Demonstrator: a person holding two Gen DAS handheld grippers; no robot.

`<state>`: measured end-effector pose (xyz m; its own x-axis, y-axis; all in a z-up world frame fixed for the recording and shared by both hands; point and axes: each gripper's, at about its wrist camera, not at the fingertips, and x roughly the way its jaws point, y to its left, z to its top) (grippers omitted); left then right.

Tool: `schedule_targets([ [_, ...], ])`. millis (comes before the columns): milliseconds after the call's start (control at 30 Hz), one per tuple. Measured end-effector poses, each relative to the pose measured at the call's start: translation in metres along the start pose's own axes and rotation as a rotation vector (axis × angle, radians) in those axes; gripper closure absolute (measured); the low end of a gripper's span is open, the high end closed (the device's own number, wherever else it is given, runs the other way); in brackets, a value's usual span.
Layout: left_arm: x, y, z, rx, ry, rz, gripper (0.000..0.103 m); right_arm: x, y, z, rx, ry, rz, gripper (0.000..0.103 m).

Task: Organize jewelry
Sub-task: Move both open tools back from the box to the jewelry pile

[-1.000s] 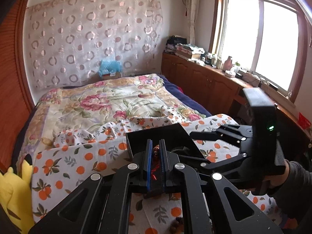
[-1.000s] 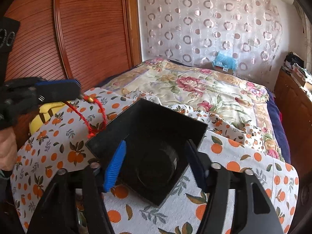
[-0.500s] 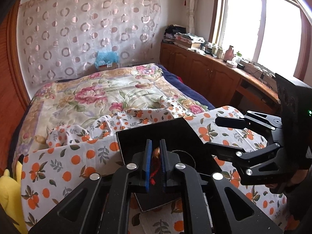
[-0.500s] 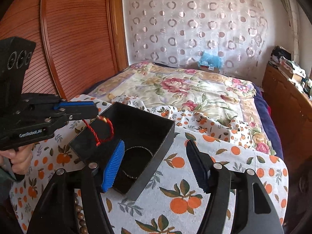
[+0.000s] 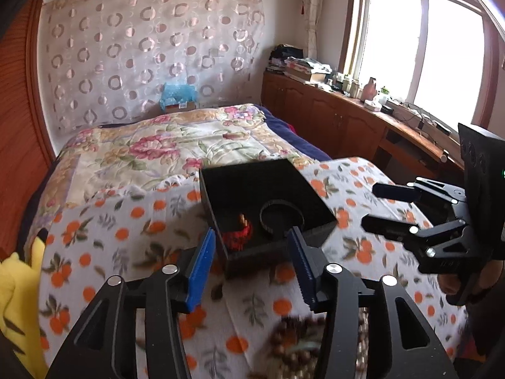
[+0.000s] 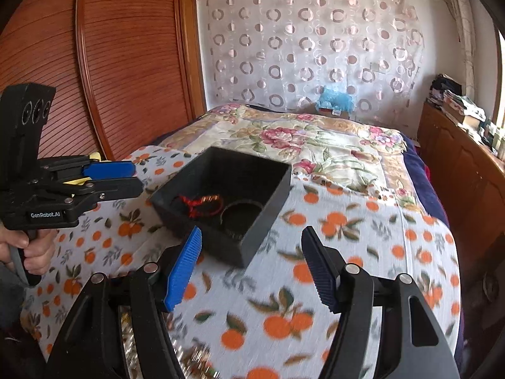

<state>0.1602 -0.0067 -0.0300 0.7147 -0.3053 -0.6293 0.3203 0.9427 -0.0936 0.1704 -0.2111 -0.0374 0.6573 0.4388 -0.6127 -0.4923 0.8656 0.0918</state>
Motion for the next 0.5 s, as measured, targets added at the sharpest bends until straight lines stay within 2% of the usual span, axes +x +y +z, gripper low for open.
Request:
schedule_targets([
  [500,-0.032,-0.014,-0.065,0.001,0.048,0.017,0.055,-0.039,0.02,-0.073,0.057,0.028,-0.031,0.035],
])
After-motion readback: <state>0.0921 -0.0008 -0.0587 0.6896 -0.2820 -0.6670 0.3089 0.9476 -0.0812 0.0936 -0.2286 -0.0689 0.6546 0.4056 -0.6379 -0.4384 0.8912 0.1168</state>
